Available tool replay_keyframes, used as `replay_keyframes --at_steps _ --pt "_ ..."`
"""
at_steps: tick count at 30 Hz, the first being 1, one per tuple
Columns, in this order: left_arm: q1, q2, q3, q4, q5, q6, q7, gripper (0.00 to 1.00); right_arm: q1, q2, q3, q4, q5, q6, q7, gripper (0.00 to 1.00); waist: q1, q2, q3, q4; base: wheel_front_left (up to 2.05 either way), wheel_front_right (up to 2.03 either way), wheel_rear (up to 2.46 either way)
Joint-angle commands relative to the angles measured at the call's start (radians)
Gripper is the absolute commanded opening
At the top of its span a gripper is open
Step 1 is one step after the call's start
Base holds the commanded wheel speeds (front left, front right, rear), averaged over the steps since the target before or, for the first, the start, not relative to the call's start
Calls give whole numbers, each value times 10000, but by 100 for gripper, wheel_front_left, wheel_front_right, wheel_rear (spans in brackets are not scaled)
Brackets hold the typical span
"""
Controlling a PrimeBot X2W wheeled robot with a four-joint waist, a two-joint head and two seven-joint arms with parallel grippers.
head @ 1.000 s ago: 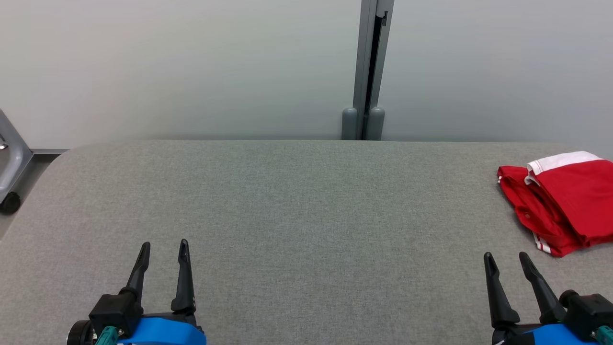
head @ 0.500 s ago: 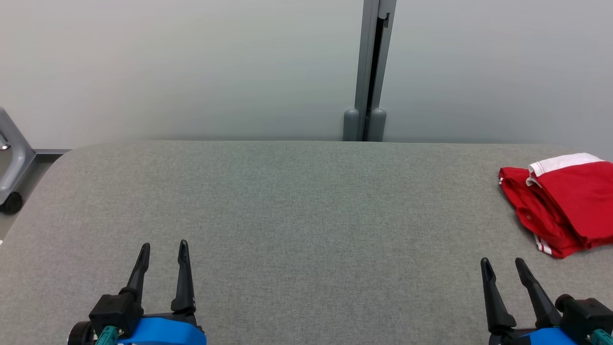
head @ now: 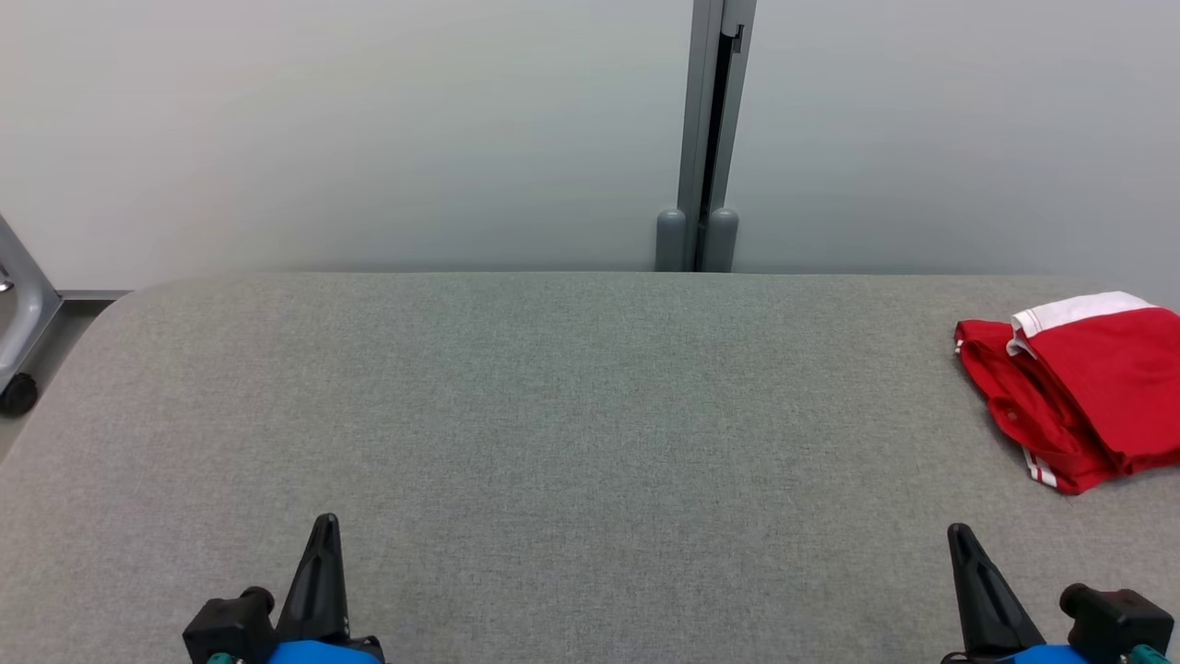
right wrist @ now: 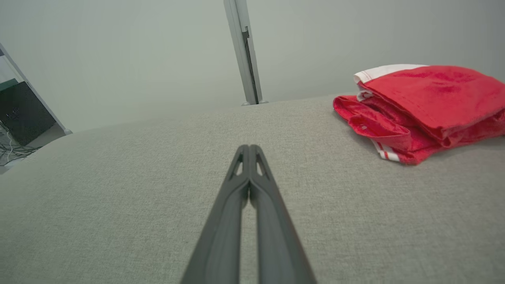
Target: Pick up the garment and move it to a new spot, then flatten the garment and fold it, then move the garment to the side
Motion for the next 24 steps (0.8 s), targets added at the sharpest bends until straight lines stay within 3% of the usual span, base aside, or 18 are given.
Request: replay_keyframes --at_steps 1,24 --pt "-240 26 161 -125 -551 -49 164 0 -156 -25 -52 -75 591 0 98 0 0 -1 8 -9 0 0 0" --pt "-590 -105 728 -336 -4182 -316 1121 0 -754 -36 -187 190 4326 1 759 0 0 -1 93 -95 0 0 0"
